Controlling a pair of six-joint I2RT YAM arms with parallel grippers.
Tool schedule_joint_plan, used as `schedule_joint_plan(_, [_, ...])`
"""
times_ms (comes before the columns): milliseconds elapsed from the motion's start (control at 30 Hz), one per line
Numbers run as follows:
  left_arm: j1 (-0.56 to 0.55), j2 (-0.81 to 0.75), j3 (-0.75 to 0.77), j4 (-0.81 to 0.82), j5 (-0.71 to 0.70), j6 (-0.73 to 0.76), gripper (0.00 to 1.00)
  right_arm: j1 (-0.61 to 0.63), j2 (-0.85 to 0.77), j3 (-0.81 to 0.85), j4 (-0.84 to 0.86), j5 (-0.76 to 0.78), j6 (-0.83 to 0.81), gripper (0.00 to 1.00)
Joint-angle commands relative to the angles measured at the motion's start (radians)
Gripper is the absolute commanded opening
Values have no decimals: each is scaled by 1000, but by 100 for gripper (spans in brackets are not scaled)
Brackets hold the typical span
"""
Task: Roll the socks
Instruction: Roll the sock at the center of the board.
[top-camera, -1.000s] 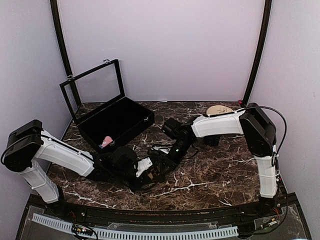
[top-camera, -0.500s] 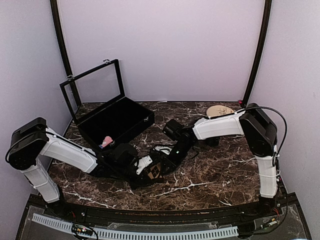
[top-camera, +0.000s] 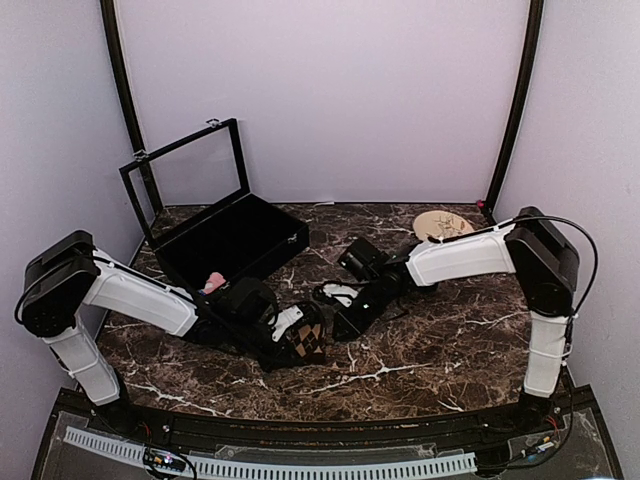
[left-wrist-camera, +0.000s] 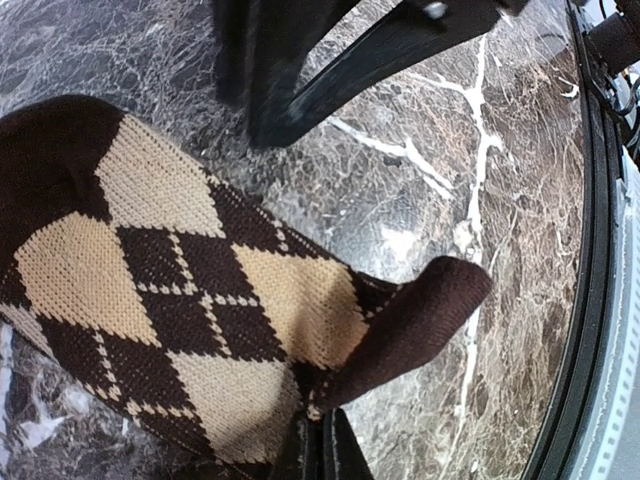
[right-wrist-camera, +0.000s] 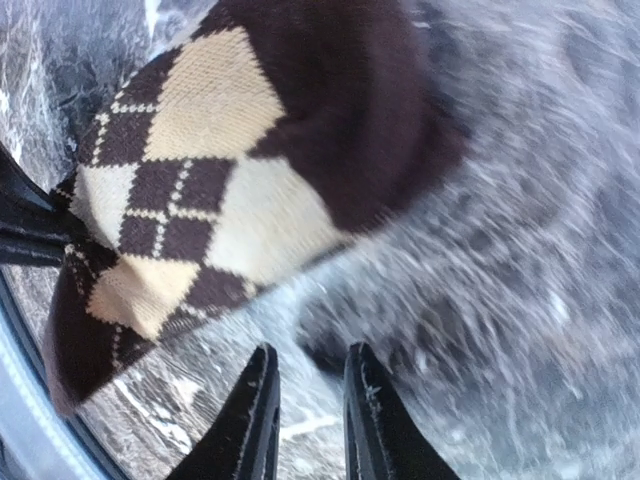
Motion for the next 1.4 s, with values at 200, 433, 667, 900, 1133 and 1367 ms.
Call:
schedule_joint_plan(200, [48,30,77,-134,149,-69,0,50,-268,-289,277,295,31,24])
schedule_joint_plan(433, [80,46,126,-223,246,-96,0,211,-377,-419,374,552,-40,25])
schedule_joint_plan(667, [121,56,141,-290,314,-138,0,326,-469,-473,417,650,-76,29])
schedule_joint_plan(900, [136,89,146,-334,361,-162,0,429,-420,-423,416,686,-139,33])
schedule_joint_plan(1133, [157,95,136,-338,401,-183,0,504,-322,-354,420,725,-213,40])
schedule_joint_plan(1367, [183,92,132,-342,447,-184,0,542,-251,-307,430,764,-284,49])
